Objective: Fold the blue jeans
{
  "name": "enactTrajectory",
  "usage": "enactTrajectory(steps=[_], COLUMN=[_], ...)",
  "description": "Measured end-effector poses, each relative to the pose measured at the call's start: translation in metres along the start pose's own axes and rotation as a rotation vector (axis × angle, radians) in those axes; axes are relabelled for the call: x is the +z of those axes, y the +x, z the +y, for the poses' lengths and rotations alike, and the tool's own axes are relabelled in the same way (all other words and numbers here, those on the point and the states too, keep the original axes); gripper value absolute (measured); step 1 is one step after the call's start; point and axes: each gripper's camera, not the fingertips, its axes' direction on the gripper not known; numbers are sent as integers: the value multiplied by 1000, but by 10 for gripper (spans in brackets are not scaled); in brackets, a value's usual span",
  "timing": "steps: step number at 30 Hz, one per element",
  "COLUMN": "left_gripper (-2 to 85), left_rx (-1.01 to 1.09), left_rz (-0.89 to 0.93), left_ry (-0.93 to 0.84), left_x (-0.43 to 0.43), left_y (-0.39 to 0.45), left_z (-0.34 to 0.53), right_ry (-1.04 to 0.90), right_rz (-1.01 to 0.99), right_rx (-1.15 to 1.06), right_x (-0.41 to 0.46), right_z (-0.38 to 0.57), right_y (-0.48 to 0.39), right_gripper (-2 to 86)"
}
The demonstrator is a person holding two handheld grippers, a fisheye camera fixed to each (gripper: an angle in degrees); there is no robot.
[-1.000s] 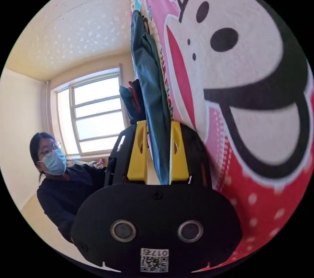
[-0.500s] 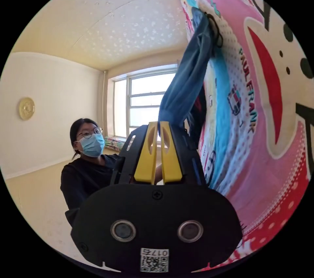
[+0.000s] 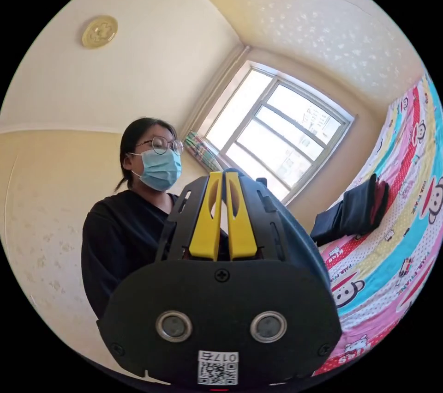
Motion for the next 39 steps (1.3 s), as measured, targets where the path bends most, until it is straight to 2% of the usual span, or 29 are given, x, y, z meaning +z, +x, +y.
enactTrajectory(steps=[5,10,14,17,21,23,25,26,28,31,35,39], left_gripper=[-7,-7,-4,7,63,118,133,133,131,144,173,182], left_rx=[-167,-294,-414,-491,-713,-955,-1094,-1142,-1173,-1100,-973,-985], left_rz=[-71,-205,-366,-479,-537,-526,-492,-463,-452,-495,-500,-529], left_ry=[67,71,23,-76,-195,-227,-176,-109,-29,-33,-76,-127], left_x=[22,35,43,53,59,52,40,31,18,8,8,14], left_y=[-66,-160,-237,-285,-346,-377,-386,-386,-388,-403,-456,-515], left_z=[-11,-13,4,49,151,232,281,302,314,286,225,195], right_ry=[39,96,117,32,-38,-22,27,45,142,185,72,-51], right_rz=[161,268,391,507,591,580,585,588,593,621,706,786], right_rx=[127,284,328,350,545,726,962,1008,1133,1152,1090,1003], right_x=[-1,-18,-22,-12,-19,-33,-54,-59,-79,-94,-95,-82], right_z=[-24,-29,-25,3,118,190,284,302,350,348,299,253], right_y=[27,129,186,218,273,299,315,315,313,324,370,438], right_gripper=[12,12,13,16,26,38,59,62,76,106,149,172])
